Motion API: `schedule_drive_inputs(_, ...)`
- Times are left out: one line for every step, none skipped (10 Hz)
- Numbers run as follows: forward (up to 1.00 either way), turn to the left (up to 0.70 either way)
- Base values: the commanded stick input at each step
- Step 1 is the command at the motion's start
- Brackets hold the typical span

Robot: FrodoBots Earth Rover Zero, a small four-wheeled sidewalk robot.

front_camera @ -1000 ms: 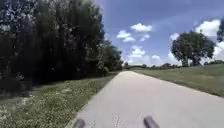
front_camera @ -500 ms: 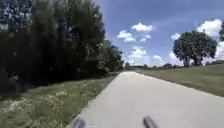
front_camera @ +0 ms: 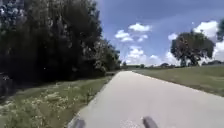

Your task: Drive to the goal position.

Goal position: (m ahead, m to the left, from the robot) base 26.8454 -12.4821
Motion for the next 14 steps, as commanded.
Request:
schedule_drive_inputs(0.70, 0.00)
schedule_drive_inputs(0.70, 0.00)
schedule_drive_inputs(0.70, 0.00)
schedule_drive_inputs(0.70, 0.00)
schedule_drive_inputs(0.70, 0.00)
schedule_drive_inputs(0.70, 0.00)
schedule_drive_inputs(0.70, 0.00)
schedule_drive_inputs(0.70, 0.00)
schedule_drive_inputs(0.70, 0.00)
schedule_drive_inputs(0.70, 0.00)
schedule_drive_inputs(0.70, 0.00)
schedule_drive_inputs(0.70, 0.00)
schedule_drive_inputs(0.70, 0.00)
schedule_drive_inputs(0.70, 0.00)
